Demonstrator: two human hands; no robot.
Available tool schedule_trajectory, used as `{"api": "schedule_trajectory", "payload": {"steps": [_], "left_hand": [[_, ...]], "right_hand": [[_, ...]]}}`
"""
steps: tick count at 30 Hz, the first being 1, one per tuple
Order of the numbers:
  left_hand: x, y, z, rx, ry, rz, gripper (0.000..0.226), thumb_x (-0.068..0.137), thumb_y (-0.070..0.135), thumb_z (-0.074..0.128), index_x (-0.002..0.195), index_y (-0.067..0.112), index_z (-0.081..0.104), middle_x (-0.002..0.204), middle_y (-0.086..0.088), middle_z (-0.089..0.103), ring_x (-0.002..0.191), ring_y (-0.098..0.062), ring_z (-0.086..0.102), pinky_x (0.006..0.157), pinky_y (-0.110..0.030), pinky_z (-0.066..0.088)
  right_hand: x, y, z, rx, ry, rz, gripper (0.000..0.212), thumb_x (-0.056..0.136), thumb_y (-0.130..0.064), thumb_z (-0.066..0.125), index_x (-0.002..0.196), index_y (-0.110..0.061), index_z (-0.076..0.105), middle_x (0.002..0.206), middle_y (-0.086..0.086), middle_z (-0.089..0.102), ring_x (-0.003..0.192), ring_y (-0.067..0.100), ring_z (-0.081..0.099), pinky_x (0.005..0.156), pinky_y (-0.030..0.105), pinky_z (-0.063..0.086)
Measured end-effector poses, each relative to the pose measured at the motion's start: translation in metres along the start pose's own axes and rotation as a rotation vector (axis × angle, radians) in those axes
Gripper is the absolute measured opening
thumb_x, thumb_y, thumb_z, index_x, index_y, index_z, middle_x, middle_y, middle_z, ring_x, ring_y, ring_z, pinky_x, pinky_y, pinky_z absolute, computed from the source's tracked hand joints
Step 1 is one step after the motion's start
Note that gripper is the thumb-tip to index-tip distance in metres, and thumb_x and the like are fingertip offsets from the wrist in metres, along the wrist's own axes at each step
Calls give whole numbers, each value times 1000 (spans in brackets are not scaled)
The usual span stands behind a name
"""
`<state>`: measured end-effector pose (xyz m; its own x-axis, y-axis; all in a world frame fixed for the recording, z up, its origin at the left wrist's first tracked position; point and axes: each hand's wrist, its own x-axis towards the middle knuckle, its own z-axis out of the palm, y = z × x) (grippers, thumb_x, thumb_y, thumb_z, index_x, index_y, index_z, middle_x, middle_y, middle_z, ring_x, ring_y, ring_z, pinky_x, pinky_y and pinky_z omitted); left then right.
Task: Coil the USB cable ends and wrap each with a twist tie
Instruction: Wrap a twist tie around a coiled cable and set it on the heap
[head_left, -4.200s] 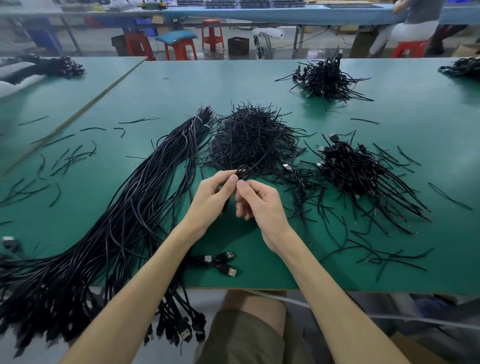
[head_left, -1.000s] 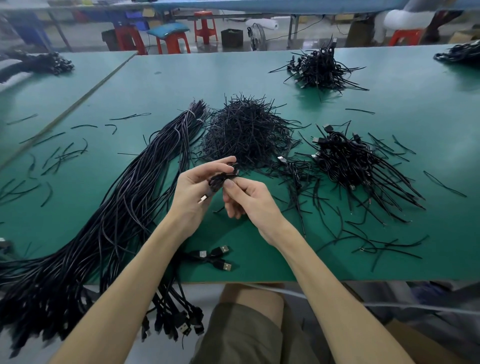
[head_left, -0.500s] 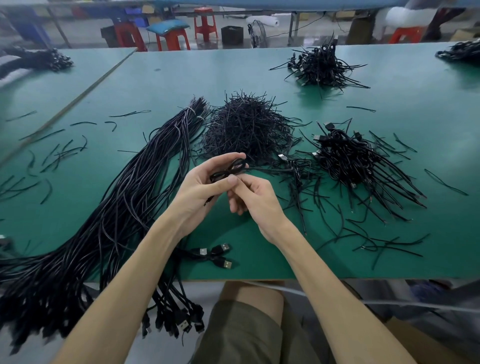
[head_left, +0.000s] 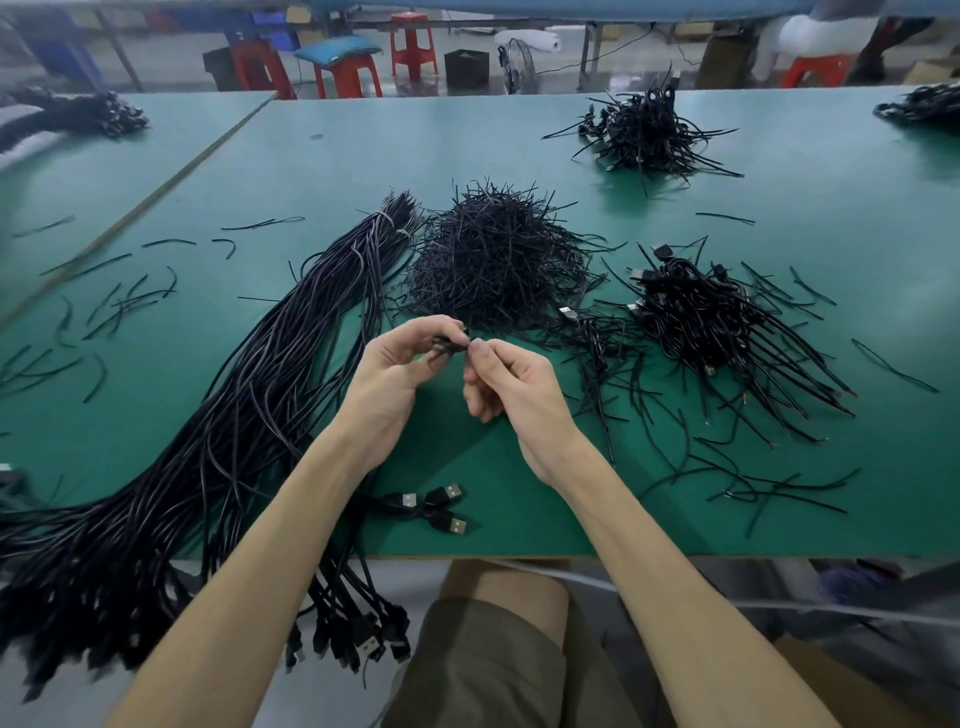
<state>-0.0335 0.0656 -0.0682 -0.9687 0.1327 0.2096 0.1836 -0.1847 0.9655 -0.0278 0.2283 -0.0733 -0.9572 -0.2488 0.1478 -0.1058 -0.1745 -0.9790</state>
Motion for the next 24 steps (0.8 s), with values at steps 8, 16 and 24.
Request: {"api": "schedule_trajectory", "payload": {"steps": [8, 16, 24], "left_hand": [[2, -2, 2, -87, 27, -26, 18, 86, 4, 72, 71, 14, 77, 108, -9, 66, 102, -24, 65, 94, -34, 52], [5, 1, 1, -223, 77, -58, 32, 94, 5, 47, 79, 13, 74, 113, -13, 73, 111, -28, 66, 105, -42, 50], [4, 0, 4, -137, 47, -127, 48, 83, 11, 78, 128, 2, 63, 115, -12, 70, 103, -20, 67, 96, -31, 52]], "right_hand": [[0, 0, -1, -6, -14, 18, 35, 107, -22, 50, 76, -11, 60, 56, 2, 57, 50, 11, 49, 52, 19, 41], [1, 0, -1, 25, 16, 29, 36, 107, -23, 51, 74, -13, 60, 55, 1, 58, 49, 12, 47, 51, 19, 40], [2, 1, -2, 20, 39, 15, 36, 107, -24, 51, 74, -14, 61, 57, 1, 57, 51, 12, 49, 51, 19, 40]]}}
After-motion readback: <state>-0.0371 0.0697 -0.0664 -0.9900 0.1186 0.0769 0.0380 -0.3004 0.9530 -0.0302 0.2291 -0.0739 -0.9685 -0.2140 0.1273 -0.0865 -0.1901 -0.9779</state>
